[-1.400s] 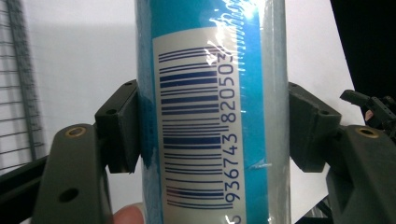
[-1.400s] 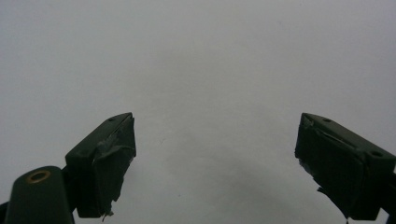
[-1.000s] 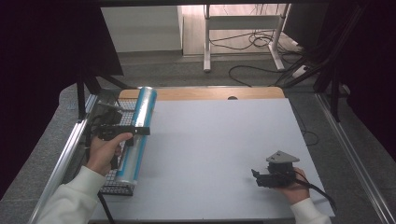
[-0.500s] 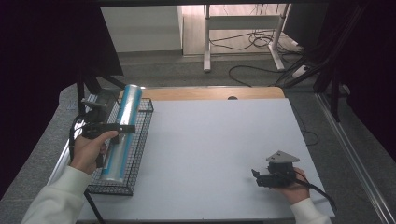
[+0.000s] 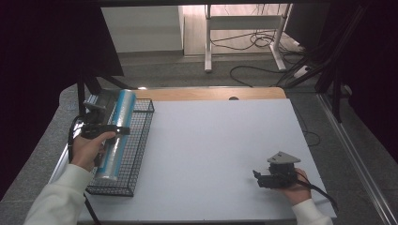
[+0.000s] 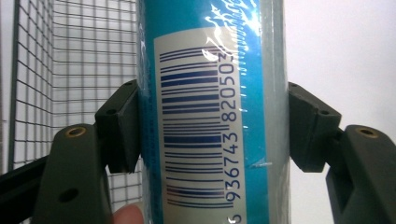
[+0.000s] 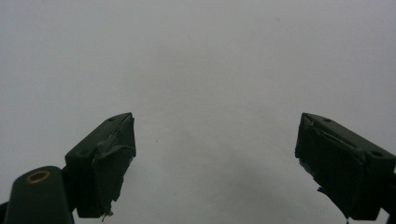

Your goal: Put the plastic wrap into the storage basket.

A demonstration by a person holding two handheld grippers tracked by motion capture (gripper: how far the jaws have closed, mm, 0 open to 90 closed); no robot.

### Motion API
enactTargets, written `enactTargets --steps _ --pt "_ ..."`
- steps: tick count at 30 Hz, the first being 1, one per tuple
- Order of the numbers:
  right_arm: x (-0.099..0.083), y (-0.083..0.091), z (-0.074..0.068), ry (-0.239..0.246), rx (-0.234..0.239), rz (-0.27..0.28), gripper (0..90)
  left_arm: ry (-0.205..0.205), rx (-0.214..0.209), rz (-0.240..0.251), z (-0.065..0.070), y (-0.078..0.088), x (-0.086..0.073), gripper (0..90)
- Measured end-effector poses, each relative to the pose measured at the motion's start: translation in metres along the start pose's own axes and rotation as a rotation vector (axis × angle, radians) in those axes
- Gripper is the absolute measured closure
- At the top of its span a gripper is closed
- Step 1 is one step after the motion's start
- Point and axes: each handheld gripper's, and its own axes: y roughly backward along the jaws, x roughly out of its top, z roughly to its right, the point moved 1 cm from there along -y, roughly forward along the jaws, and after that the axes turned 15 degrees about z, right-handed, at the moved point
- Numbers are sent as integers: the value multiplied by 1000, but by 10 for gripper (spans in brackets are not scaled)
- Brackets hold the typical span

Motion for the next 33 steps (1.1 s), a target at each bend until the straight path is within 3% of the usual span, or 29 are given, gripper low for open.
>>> enactTargets --steps 5,6,11,14,33 --pt "-1 0 0 12 -5 -5 126 -1 38 -16 -5 -11 1 312" --pt "-1 0 0 14 -6 -6 127 -10 59 -27 -6 -16 1 312" --pt "-1 -1 0 19 -7 -14 126 -37 85 -52 -6 -28 0 312" --pt "-1 -1 0 22 -8 -15 126 -64 130 -74 -6 -40 -2 312" --pt "-2 -2 -1 34 -9 -20 125 -106 225 -157 -8 -83 -19 311"
